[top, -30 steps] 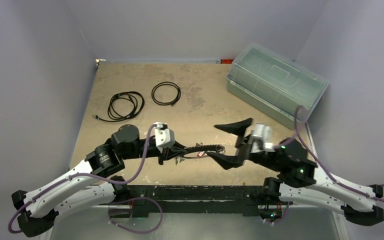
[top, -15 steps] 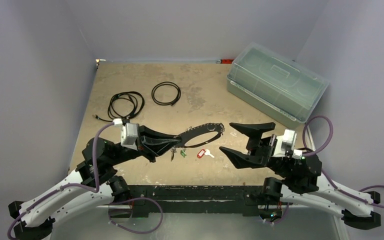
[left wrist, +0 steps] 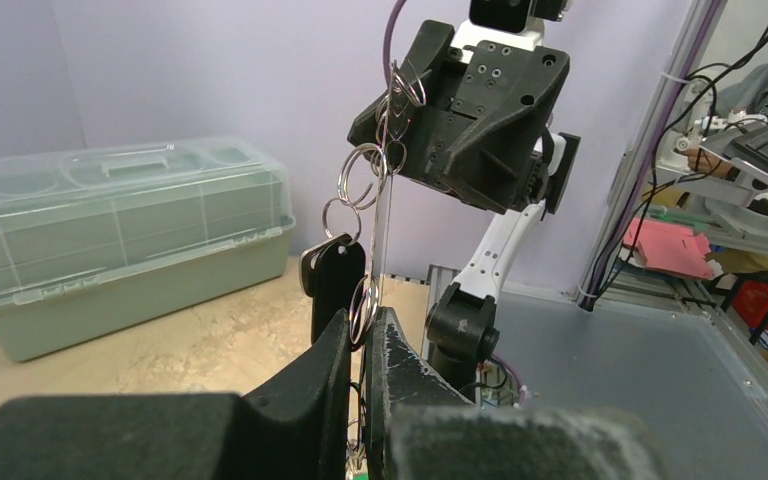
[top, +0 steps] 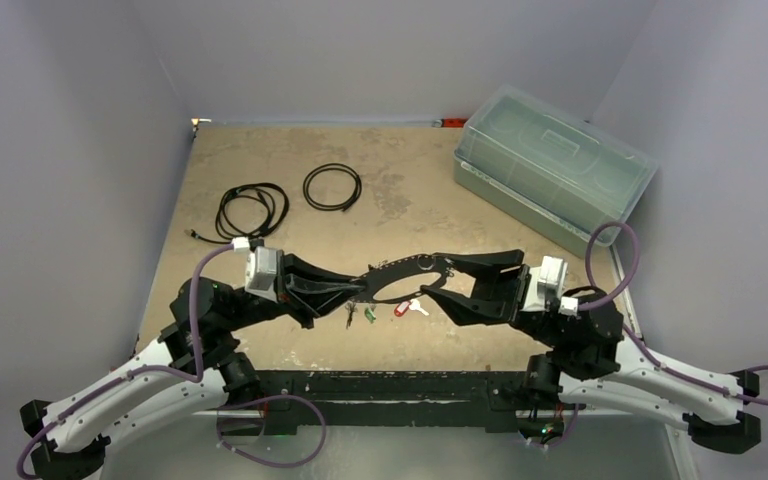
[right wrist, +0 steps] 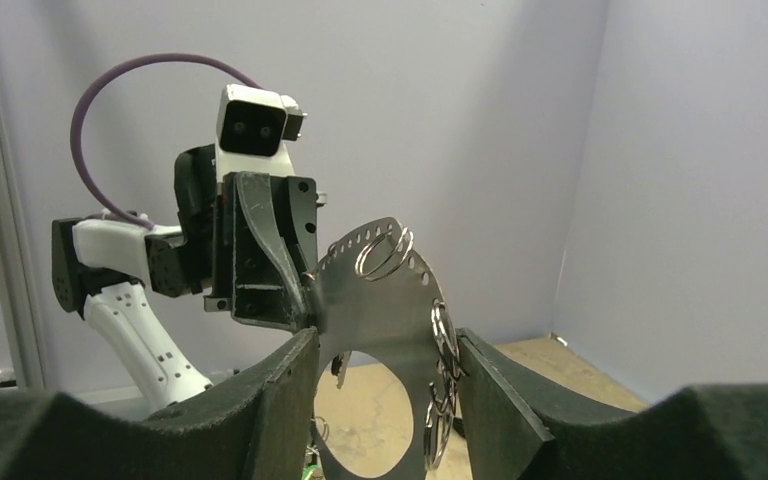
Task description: Put the keys on the keyring
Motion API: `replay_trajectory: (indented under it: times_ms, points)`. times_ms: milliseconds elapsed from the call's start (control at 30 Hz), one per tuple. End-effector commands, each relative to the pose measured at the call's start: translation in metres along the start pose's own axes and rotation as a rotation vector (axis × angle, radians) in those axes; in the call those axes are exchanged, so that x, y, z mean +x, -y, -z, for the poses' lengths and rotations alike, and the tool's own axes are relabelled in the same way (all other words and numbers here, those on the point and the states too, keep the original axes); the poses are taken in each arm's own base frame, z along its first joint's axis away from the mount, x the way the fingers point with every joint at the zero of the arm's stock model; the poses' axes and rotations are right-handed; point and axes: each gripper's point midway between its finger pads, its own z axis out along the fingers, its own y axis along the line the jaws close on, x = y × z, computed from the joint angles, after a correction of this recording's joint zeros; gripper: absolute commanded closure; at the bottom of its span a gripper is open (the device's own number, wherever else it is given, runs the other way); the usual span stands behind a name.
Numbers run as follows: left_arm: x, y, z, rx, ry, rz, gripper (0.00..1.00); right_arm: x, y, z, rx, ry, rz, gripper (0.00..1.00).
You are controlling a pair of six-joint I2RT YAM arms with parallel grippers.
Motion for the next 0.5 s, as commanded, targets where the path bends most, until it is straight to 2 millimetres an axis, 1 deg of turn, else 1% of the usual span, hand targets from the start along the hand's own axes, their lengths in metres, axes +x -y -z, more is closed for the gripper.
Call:
replay_trajectory:
  times_ms: [0, 133, 267, 400, 467]
  points:
    - [-0.019, 0.012, -0.002, 0.062, 0.081, -0.011, 1.0, -0.036, -0.004, -0.01, -0.032, 0.107, 0.03, 0.47]
    - [-0.017, 0.014, -0.002, 0.077, 0.08, 0.0, 1.0, -0.038, -0.006, -0.015, -0.046, 0.112, 0.039, 0.52]
    - [-0.015, 0.015, -0.002, 0.082, 0.078, 0.004, 1.0, -0.039, -0.008, -0.019, -0.058, 0.117, 0.044, 0.55]
    - [-0.014, 0.015, -0.002, 0.083, 0.081, 0.006, 1.0, -0.038, -0.01, -0.021, -0.071, 0.115, 0.046, 0.56]
    - [-0.013, 0.015, -0.003, 0.084, 0.079, 0.009, 1.0, -0.038, -0.012, -0.022, -0.083, 0.113, 0.047, 0.59]
